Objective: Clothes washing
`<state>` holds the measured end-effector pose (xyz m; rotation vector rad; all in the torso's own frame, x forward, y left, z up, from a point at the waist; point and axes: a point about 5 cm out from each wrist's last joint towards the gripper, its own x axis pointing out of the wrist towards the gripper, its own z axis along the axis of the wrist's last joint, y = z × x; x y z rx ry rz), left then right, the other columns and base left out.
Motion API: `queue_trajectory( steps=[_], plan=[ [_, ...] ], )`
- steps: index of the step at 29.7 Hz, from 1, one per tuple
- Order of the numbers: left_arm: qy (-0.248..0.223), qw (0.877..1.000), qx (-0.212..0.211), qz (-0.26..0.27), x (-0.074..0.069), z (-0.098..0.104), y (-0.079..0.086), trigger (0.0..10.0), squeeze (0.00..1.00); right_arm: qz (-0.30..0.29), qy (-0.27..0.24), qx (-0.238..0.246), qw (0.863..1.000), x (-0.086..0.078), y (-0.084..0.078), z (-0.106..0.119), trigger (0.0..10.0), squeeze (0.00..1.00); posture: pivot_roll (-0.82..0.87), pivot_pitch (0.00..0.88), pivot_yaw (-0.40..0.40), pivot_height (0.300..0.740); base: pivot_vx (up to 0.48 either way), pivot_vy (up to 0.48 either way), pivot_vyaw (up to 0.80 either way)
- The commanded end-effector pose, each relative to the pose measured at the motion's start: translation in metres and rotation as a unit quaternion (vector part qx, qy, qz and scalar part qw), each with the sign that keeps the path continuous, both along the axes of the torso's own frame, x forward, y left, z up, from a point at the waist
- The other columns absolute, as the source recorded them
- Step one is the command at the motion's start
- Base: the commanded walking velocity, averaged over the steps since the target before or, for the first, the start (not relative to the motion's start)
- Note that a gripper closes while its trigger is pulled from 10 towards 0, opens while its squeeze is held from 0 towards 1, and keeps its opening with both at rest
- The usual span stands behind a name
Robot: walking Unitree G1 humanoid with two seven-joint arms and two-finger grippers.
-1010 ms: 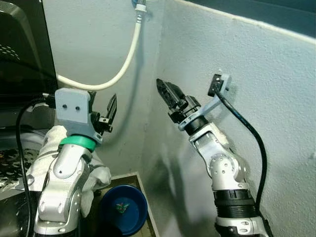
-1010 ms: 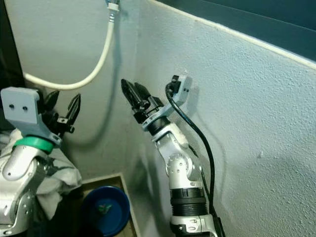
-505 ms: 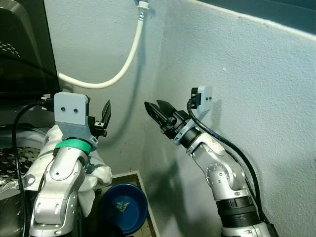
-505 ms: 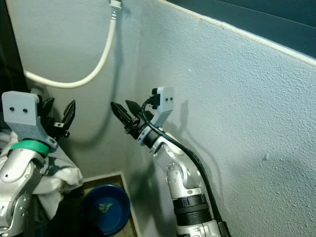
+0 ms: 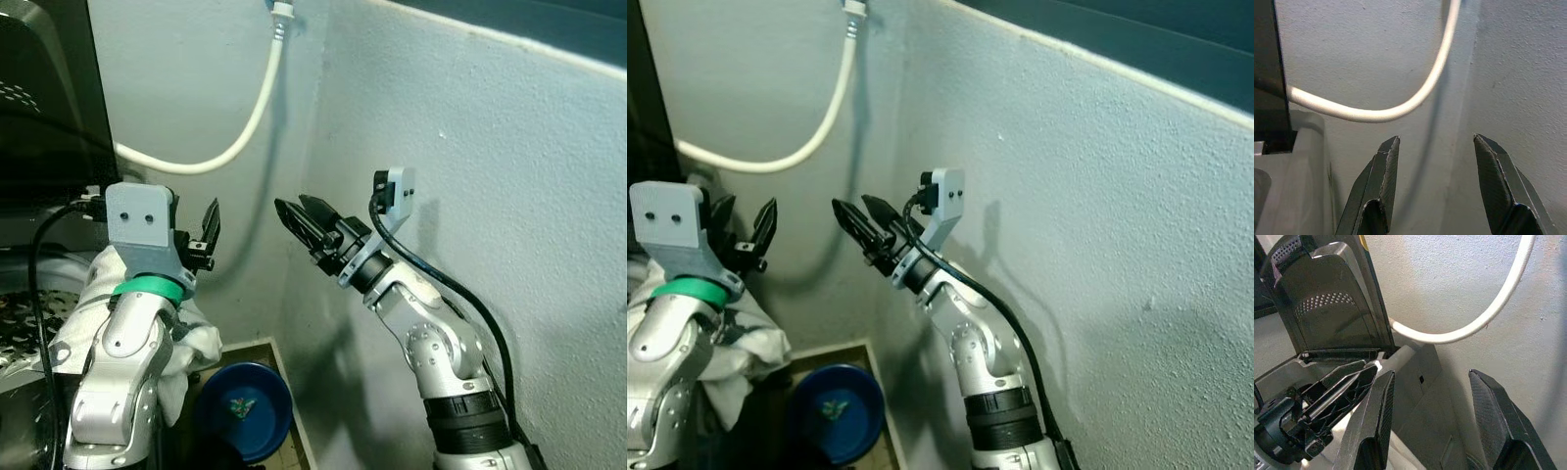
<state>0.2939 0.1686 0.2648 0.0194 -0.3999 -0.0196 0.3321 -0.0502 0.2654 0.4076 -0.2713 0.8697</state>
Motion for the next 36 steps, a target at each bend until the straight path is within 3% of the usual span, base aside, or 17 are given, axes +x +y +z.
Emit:
queue_trajectory(
  steps=[1,7,36],
  plan=[
    [-0.001,1.0,-0.003,-0.004,-0.002,0.0012,-0.0022,10.0,0.0,-0.001,0.003,0.001,1.0,-0.002,-0.0039,-0.0022,10.0,0.0,0.03,0.016,-0.11,0.74,-0.341,0.0,0.0],
    [0.001,1.0,-0.004,-0.003,-0.0021,0.0005,-0.0022,10.0,0.0,-0.001,0.003,-0.002,1.0,-0.0021,-0.0035,-0.0023,10.0,0.0,0.03,0.016,-0.112,0.74,-0.318,0.0,0.0],
    [0.007,1.0,-0.015,0.009,-0.005,-0.002,-0.0017,10.0,0.0,0.023,0.0,-0.03,0.999,-0.0054,0.0046,-0.0051,10.0,0.0,0.03,0.021,-0.133,0.74,0.0,0.0,0.0]
  ],
)
